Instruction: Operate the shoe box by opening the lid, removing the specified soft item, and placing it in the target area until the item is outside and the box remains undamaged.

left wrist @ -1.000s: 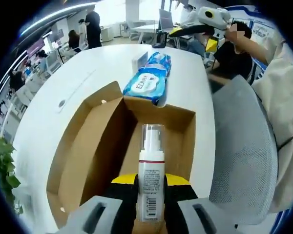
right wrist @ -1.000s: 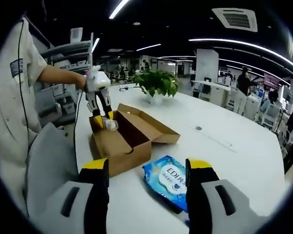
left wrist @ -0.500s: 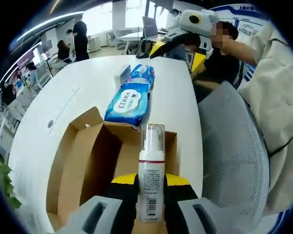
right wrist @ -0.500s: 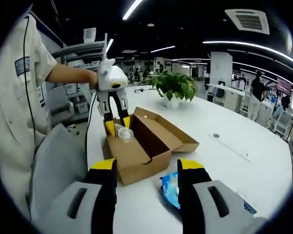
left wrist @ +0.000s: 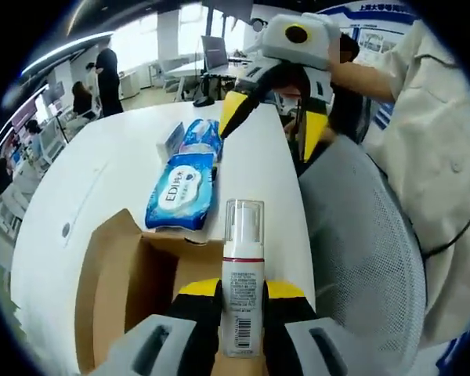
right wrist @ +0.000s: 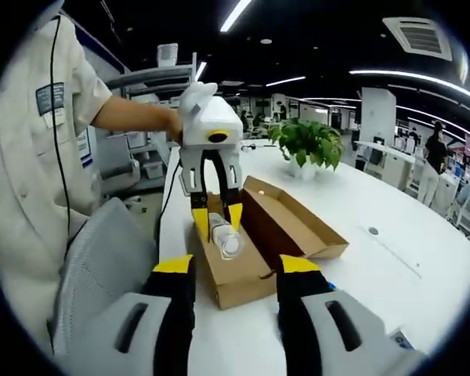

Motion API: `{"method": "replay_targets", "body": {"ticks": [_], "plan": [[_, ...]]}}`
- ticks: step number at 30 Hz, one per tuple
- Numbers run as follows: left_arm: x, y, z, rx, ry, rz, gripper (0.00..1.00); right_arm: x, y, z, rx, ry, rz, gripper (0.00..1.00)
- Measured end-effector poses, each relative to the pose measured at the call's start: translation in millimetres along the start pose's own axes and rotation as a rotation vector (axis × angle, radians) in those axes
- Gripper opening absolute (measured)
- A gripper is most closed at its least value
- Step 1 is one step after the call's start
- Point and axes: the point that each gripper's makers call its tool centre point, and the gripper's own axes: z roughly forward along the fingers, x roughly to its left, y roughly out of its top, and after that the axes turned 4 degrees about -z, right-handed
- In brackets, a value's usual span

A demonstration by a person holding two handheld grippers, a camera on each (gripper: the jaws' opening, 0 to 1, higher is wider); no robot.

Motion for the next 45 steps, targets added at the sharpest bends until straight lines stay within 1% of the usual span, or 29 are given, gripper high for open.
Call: {"method": "replay_targets", "body": {"ticks": [6,9,12,17,22,25,27,34,37,39,43,45], "plan": [[-8.0,11.4,5,-0.021,-0.027,0.038,0.19,7,-1.3,5,0.011,0.027,-0.007,0.35],[-12.6,16.9,7,-0.032,-0.042,0.05,0.19,11,-1.4,6,0.015,0.042,-0.008,0.31],[-16.0,21.0,8,-0.039,-0.049,0.073,0.19,13,-1.6,8,0.018,0.048,-0.015,0.31],[-17.2,26.3,11,-0.051,-0.044,0.099,0.19,17,-1.9,10,0.021,0.062,-0.017,0.24],[-20.5,34.6,12,-0.072,-0.045,0.117,0.19,18,-3.2,14,0.032,0.07,-0.03,0.24],[-21.6,38.7,15,-0.079,-0.04,0.133,0.19,16,-3.8,14,0.041,0.064,-0.04,0.21],[-22.9,39.6,16,-0.078,-0.039,0.142,0.19,14,-4.4,13,0.046,0.06,-0.043,0.18],[-23.0,43.3,16,-0.095,-0.026,0.15,0.19,15,-12.4,13,0.085,0.062,-0.065,0.19],[-24.3,43.8,19,-0.085,-0.023,0.172,0.19,15,-12.0,14,0.082,0.062,-0.06,0.18],[-24.3,43.3,19,-0.085,-0.023,0.173,0.19,16,-13.9,14,0.094,0.062,-0.062,0.18],[-23.3,43.1,20,-0.094,-0.018,0.17,0.19,16,-15.6,14,0.109,0.056,-0.056,0.18],[-22.6,44.0,21,-0.108,-0.005,0.188,0.2,14,-16.6,14,0.124,0.054,-0.045,0.17]]}}
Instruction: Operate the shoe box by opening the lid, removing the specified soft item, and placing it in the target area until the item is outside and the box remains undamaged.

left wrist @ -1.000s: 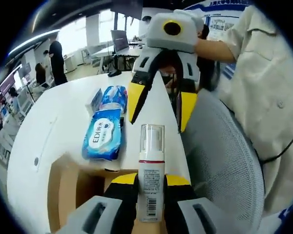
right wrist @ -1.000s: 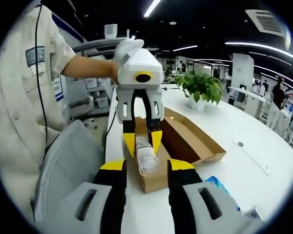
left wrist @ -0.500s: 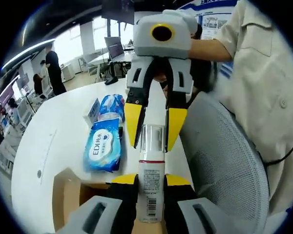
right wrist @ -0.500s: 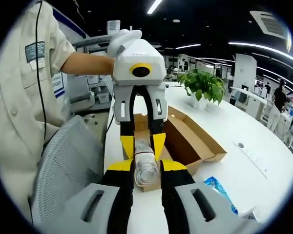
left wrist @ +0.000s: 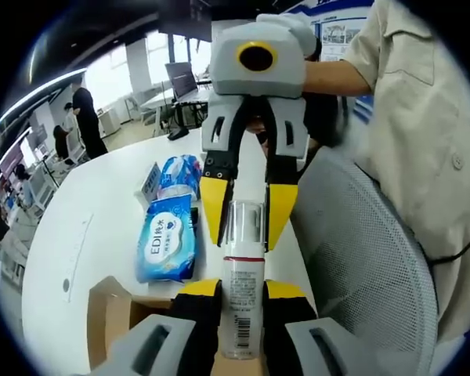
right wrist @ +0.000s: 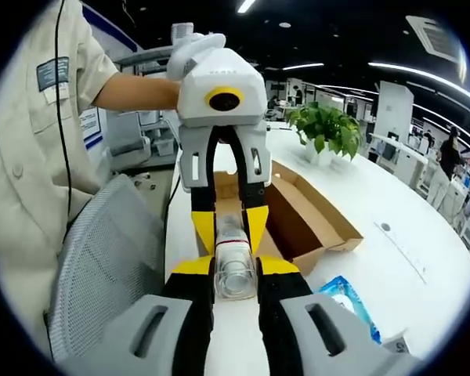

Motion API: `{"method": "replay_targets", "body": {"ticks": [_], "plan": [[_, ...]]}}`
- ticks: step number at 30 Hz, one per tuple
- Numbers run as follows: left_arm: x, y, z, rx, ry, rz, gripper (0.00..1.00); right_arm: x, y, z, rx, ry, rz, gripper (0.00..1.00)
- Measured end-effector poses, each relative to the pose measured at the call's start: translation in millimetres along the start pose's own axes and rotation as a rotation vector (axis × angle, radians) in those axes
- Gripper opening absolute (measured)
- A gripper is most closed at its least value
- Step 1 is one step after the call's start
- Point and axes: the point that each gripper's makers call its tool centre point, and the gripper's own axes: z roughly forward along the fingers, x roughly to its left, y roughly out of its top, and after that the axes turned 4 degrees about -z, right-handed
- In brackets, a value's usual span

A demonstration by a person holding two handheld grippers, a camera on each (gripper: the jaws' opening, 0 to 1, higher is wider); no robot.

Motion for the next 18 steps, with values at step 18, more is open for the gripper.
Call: {"method": "replay_targets", "body": {"ticks": [18], "plan": [[7.4,15.9,-6,-0.076,0.031,-0.028,0.27,-12,3.2,-12,0.063,0.024,-0.018,0.17]]}}
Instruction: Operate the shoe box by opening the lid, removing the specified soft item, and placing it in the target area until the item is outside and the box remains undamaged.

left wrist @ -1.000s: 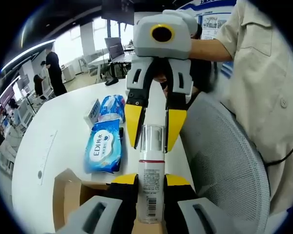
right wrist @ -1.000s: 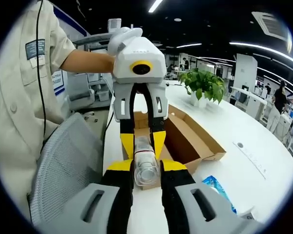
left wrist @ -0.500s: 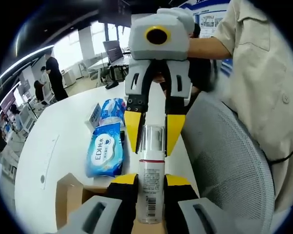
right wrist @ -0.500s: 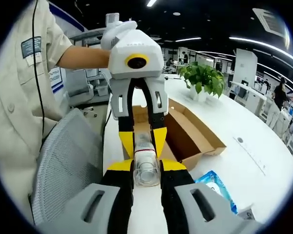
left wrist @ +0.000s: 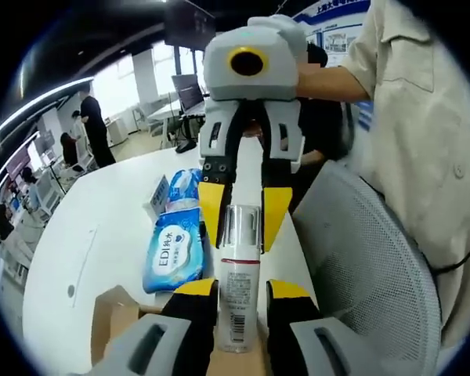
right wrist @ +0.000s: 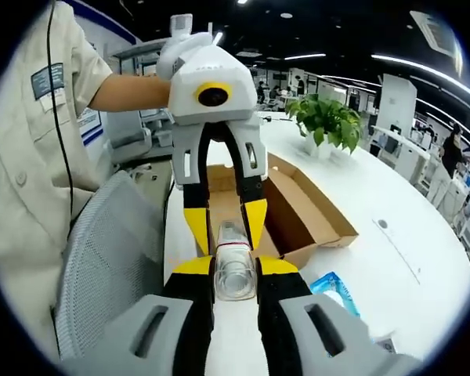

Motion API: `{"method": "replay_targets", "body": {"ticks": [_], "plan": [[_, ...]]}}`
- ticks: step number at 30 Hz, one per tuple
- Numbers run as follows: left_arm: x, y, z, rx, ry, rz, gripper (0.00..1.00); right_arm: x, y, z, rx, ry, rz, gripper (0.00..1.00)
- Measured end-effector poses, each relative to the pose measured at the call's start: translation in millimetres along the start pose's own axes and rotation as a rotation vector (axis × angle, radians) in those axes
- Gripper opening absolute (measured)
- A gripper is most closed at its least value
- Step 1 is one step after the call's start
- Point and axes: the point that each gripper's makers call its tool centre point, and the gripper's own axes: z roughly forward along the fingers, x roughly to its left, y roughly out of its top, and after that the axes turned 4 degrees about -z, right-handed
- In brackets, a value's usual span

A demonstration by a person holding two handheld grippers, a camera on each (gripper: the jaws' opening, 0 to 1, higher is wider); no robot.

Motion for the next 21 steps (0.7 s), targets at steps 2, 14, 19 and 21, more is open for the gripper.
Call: {"method": "replay_targets", "body": {"ticks": [2,14,19,21], "plan": [[2.8,0.0,-1,-0.007,0.016,-0.011,0.3,-3,0.0,-2,0.01,0.0,-0.012,0.17],[22.9,-6.7,-22,-0.094,0.142,-0.151,0.47,-31,-8.9,-18,0.114,0.016,-0.083,0.17],[28.5,-14.9,-37,-0.112,0.205,-0.209,0.53,-51,-14.1,-26,0.174,0.003,-0.112,0.17],[29.6,-17.8,-42,-0.124,0.229,-0.233,0.55,-58,-14.6,-29,0.187,0.001,-0.113,0.17]]}}
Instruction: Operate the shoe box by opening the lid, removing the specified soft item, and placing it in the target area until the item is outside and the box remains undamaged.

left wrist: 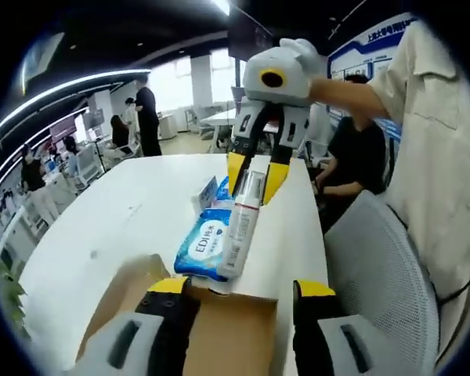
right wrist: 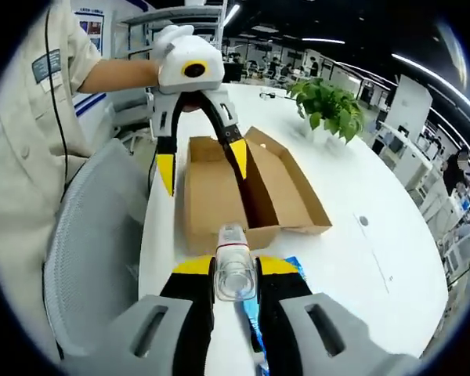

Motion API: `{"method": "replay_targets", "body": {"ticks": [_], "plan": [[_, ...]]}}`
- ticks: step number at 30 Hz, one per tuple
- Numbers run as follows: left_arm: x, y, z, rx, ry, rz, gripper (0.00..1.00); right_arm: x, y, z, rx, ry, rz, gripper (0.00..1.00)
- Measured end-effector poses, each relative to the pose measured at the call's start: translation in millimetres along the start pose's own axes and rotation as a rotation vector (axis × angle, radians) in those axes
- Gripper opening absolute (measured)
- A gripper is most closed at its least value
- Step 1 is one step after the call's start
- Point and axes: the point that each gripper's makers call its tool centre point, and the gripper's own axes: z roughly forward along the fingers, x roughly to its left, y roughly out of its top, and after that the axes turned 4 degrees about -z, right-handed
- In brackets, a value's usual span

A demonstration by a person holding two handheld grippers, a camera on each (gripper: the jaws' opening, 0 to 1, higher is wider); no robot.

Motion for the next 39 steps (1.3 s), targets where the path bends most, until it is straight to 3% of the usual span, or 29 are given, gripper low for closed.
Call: {"method": "replay_targets", "body": {"ticks": [5,14,39], "plan": [[7.4,-6.9,-10,-0.012,0.044,-0.046,0.66,-20,-6.0,-5,0.042,-0.003,-0.018,0.17],[18.0,-15.5,-34,-0.044,0.134,-0.115,0.75,-52,-17.1,-12,0.12,-0.006,-0.049,0.17],[34.9,-54.1,-86,-0.104,0.321,-0.276,0.84,-106,-55.1,-13,0.299,0.011,-0.066,0.17]]}}
